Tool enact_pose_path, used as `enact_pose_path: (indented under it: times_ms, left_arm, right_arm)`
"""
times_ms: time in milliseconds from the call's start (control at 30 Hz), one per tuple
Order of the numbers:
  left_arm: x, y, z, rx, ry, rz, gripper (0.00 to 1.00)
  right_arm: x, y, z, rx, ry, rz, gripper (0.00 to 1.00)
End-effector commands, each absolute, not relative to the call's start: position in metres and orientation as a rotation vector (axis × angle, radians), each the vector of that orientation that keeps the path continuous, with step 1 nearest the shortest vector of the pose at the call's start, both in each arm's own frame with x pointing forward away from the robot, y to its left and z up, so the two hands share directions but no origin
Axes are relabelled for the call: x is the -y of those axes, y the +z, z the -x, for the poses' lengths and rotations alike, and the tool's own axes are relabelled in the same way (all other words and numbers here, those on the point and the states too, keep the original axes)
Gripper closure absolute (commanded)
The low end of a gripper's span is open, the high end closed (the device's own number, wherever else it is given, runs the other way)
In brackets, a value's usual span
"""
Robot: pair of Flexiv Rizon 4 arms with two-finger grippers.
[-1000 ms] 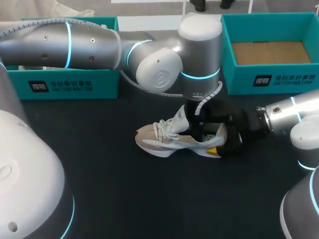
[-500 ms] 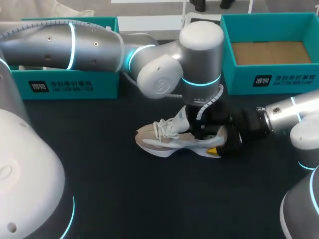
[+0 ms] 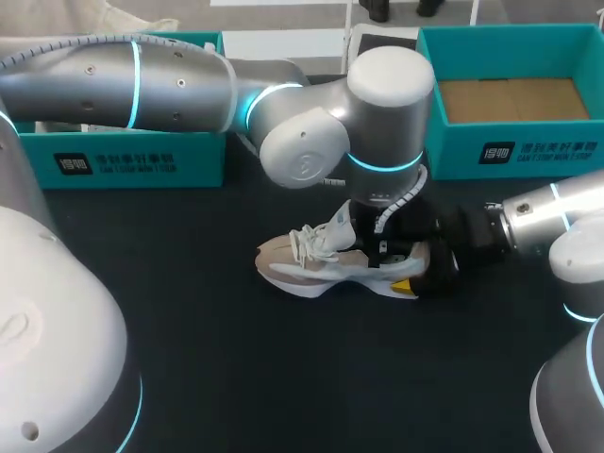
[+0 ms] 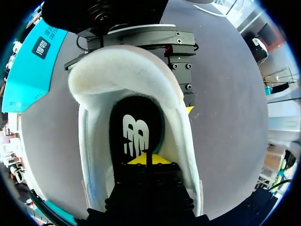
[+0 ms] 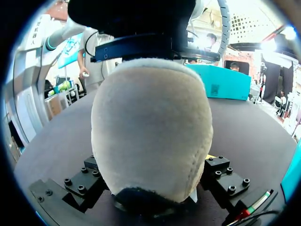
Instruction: Take the shoe out of the shoebox, open the shoe tongue, remove and reinsert the insole, then place the shoe into the shoebox
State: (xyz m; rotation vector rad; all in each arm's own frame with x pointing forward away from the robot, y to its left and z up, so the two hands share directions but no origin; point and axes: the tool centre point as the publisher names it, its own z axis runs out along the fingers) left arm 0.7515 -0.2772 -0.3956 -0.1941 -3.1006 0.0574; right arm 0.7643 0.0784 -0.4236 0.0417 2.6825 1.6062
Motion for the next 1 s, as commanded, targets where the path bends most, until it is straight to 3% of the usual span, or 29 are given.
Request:
enact_pose_path:
  times_ms: [33,1000]
  left_arm:
    - [0.269,-0.377,-0.760,3.071,0.085,0.182,1.00]
    - [0.265,-0.291,-0.741,2.887,0.349,0.106,1.00]
  right_arm:
    - [-0.082,-0.429,-0.767,-2.684,1.601,-0.044,1.00]
    - [-0.082,-0.429,-0.767,-2.684,1.601,-0.044,1.00]
